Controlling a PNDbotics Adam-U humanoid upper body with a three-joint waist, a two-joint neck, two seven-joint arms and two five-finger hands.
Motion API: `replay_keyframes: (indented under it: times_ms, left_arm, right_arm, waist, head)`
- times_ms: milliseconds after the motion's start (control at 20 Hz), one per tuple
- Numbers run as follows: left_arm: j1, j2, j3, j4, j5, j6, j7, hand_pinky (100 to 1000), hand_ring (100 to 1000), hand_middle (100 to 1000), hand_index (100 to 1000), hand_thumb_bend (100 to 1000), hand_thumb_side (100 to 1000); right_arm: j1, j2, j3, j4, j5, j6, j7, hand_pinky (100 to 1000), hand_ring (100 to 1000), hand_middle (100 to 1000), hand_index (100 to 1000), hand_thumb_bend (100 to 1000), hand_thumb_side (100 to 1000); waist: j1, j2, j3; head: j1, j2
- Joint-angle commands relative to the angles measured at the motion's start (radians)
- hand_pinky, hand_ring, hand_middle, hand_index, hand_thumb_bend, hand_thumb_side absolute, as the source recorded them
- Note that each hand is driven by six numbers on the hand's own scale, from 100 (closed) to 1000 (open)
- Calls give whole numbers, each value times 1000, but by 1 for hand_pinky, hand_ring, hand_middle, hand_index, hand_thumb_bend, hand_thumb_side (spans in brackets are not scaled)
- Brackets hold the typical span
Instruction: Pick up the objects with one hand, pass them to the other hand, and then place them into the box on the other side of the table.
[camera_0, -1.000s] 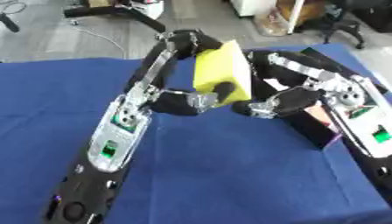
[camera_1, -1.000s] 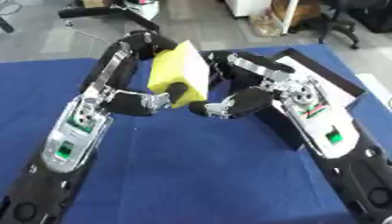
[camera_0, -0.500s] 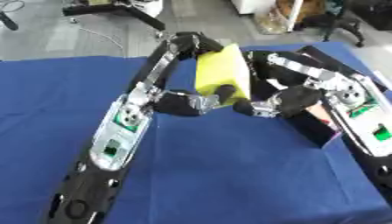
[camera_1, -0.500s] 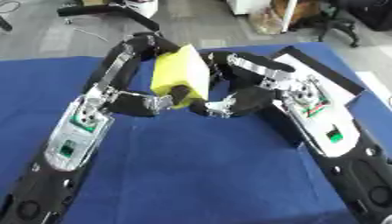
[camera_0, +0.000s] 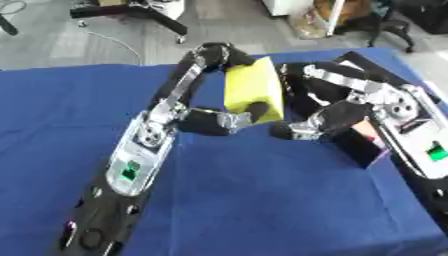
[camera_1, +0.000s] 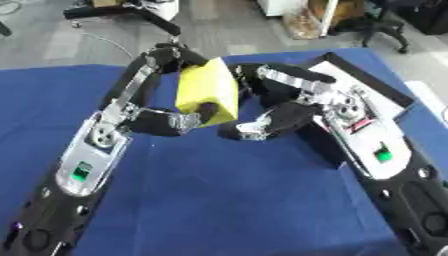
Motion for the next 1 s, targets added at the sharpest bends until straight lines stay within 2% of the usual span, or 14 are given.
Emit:
replay_keyframes:
  times_ms: [50, 650, 1000]
  left_arm:
    - [-13, -9, -1, -11, 0, -1, 0, 560, 470, 508, 617, 108, 172]
    - [-14, -11, -7, -17, 16, 7, -5, 560, 470, 509, 618, 109, 169]
    - [-15, -10, -17, -16, 16, 7, -22, 565, 479, 520, 630, 112, 173]
  right_arm:
    - [-9, -17, -14, -18, -3, 1, -11, 709, 781, 827, 885, 494, 403]
    - [-7, -15, -19, -21, 8, 10, -50, 697, 765, 807, 835, 454, 377]
    - [-4, -15, -22, -23, 3, 20, -91, 681, 743, 766, 695, 397, 314]
  waist:
    - [-9, -23, -1]
    - [-9, -22, 1]
    - [-10, -22, 2]
  head:
    - [2, 3]
    - [-1, 4]
    - [0, 3]
